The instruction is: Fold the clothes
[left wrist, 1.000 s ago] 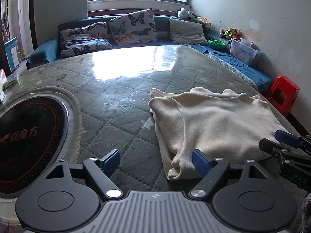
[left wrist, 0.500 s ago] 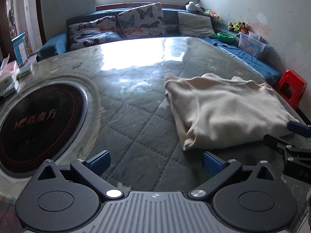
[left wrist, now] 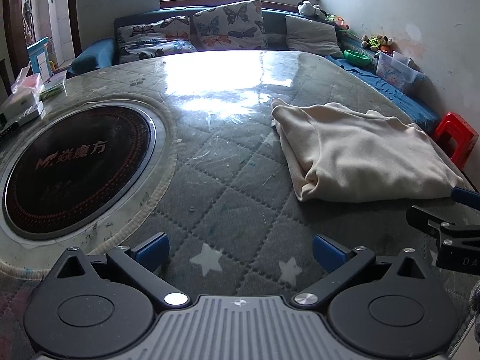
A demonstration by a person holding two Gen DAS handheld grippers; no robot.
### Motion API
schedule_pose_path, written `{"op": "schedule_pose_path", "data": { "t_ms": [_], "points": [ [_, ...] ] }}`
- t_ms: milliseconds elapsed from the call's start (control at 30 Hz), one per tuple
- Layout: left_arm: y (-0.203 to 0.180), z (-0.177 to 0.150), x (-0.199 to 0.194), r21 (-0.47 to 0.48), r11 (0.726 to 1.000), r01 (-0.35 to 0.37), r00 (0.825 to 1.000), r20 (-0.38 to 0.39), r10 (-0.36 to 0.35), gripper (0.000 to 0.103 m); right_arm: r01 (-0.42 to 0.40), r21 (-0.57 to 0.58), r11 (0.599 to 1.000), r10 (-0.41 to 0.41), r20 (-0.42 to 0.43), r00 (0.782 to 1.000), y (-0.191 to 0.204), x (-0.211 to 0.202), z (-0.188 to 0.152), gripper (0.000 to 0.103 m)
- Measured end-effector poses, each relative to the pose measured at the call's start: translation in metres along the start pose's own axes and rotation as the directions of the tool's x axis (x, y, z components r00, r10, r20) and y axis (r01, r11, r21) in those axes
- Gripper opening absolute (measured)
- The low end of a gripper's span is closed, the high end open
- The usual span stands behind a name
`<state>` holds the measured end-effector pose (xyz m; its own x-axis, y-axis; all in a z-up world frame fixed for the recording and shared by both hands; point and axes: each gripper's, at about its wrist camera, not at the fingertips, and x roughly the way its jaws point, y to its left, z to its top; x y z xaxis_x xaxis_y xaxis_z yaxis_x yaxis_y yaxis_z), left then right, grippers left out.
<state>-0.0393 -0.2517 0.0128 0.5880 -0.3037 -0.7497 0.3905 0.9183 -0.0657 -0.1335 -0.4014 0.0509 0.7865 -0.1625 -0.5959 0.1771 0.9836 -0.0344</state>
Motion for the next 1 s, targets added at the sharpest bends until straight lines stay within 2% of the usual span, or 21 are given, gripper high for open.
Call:
{"op": "schedule_pose_path", "data": {
  "t_ms": [367,700,1000],
  "points": [
    [-0.005,-0.011,-0.004,0.026,0.998,-0.063,0.998,0.008,0.062,0.103,0.002,0.040,0.999,-0.001,-0.029,1.000,-0.002,-0.001,-0.005,0.103],
    [-0.005,-0.020,-0.013,0.009,0.998,-0.063,0.998,0.012,0.063,0.103,0.013,0.075,0.997,-0.010,-0.041,0.999,0.000,-0.006,-0.011,0.103],
    [-0.007,-0.030,-0.021,-0.001,0.998,-0.070,0.997,0.022,0.070,0.103,0.017,0.058,0.998,-0.014,-0.038,0.999,0.010,-0.012,-0.015,0.103]
  ]
}}
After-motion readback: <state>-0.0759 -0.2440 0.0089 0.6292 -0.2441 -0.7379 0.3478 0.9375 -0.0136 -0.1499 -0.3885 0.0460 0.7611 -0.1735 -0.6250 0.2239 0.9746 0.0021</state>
